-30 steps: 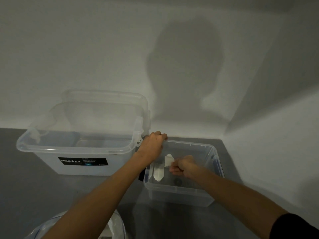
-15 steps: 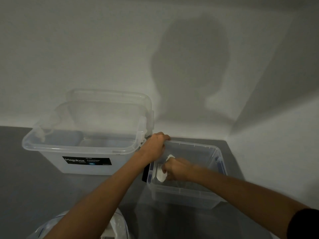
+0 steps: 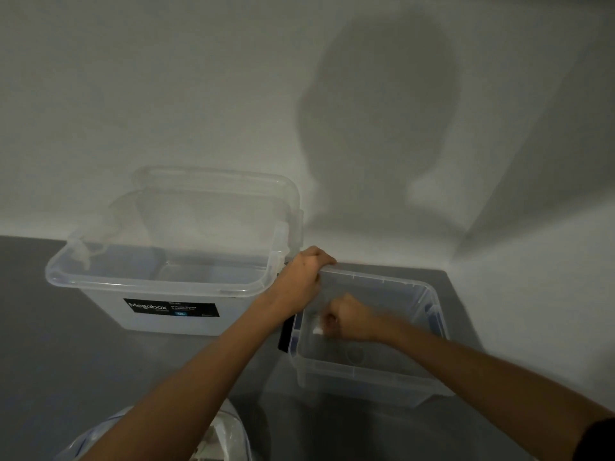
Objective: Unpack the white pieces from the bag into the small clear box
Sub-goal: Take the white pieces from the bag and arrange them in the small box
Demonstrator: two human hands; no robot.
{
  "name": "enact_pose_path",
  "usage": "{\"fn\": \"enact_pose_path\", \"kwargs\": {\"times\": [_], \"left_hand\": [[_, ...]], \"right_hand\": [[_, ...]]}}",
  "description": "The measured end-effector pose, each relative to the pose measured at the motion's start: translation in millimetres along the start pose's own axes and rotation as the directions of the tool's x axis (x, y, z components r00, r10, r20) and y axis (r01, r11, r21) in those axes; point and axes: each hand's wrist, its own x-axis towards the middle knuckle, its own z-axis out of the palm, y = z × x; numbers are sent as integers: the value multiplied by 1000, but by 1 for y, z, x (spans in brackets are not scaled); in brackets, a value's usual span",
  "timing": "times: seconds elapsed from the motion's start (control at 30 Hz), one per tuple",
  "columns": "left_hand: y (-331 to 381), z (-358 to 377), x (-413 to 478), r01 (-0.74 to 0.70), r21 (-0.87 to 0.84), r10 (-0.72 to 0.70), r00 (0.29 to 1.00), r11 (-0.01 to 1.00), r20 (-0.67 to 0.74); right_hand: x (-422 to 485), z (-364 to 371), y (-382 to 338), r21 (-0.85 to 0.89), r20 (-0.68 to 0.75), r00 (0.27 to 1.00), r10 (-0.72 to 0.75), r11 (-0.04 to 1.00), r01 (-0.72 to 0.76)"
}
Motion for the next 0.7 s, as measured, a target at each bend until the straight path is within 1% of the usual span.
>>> {"fn": "enact_pose_path", "kwargs": {"times": [0.07,0.1,0.17,0.23,0.27,0.3,0.33,0.43,0.47,0.5,0.53,0.57,0.6,0.63,0.7], "left_hand": [[8,-5,-3,-45,5,45,999,999,-27],[13,-8,-4,-45,-3,45,999,999,9],[23,-13,-4,16,-17,-12,982,1000,186],[30,-14,-5,95,-15,-82,922,995,378],[33,-12,-5,115,-2,-103,899,993,427],[35,-11,-6,120,21,-117,891,993,438],[36,-9,-6,114,55,-127,898,992,421],[35,-6,-5,87,205,-151,934,975,325],[33,-6,-5,78,256,-157,939,964,304],[32,-7,-4,69,303,-161,944,951,289],[32,-8,-4,60,341,-161,947,938,277],[32,-9,-4,50,372,-158,951,927,265],[32,-10,-4,39,396,-151,955,917,255],[32,-11,-4,22,419,-137,959,908,248],[33,-10,-4,-23,464,-102,965,886,243]], "right_hand": [[-10,-19,-1,123,-13,999,38,992,-36],[-15,-27,-1,187,-21,998,54,981,-49],[-24,-40,0,281,-56,995,87,957,-68],[-29,-46,3,324,-92,989,120,942,-84],[-31,-48,3,344,-100,986,133,935,-92],[-33,-49,2,373,-106,984,143,923,-94],[-34,-48,2,412,-109,983,147,907,-90],[-35,-45,4,554,-107,977,184,827,-95],[-34,-43,6,563,-110,974,198,820,-103],[-32,-40,8,522,-125,972,201,846,-108],[-30,-37,13,404,-143,973,180,908,-108],[-28,-34,15,243,-147,980,137,965,-99],[-26,-30,18,86,-126,987,96,993,-85],[-25,-24,21,-30,-79,994,73,997,-75],[-21,-10,26,-162,40,997,63,985,-56]]}}
